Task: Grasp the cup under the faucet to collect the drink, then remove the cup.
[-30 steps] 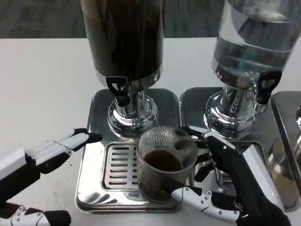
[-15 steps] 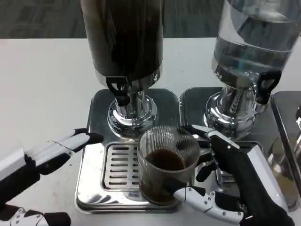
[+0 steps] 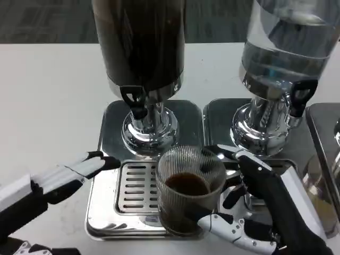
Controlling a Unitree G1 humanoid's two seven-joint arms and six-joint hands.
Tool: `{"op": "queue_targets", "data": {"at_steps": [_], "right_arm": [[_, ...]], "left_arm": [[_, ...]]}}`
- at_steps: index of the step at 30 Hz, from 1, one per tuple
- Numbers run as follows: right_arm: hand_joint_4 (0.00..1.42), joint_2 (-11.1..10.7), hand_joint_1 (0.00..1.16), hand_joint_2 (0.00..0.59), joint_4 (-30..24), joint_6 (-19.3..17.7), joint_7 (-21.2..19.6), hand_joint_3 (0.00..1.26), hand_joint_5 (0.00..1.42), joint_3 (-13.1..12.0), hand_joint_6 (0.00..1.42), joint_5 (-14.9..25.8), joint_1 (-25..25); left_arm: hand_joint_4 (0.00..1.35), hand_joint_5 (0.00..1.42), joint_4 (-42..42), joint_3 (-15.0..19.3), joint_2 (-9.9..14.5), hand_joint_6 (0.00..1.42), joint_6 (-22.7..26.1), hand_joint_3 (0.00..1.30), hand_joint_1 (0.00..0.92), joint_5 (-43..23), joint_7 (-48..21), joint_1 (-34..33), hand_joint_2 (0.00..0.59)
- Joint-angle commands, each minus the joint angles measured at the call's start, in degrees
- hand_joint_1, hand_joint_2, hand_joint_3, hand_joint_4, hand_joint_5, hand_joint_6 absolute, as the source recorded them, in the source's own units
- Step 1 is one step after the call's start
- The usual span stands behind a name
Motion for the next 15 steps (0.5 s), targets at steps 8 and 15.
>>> {"op": "queue_targets", "data": {"at_steps": [8,15], "right_arm": [[0.49,0.82,0.70,0.271,-3.33,-2.01,-0.46,0.45,0.64,-0.23,0.82,1.46,0.28],[0.49,0.66,0.70,0.271,-3.92,-2.05,-0.42,0.46,0.65,-0.36,0.82,1.47,0.90]], "left_arm": [[0.00,0.00,-1.01,0.49,1.05,0.09,-0.26,0.08,0.000,-0.19,-0.49,1.16,0.087],[0.00,0.00,-1.46,0.58,1.15,0.09,-0.10,0.08,0.000,-0.27,-0.50,1.61,0.086]]}}
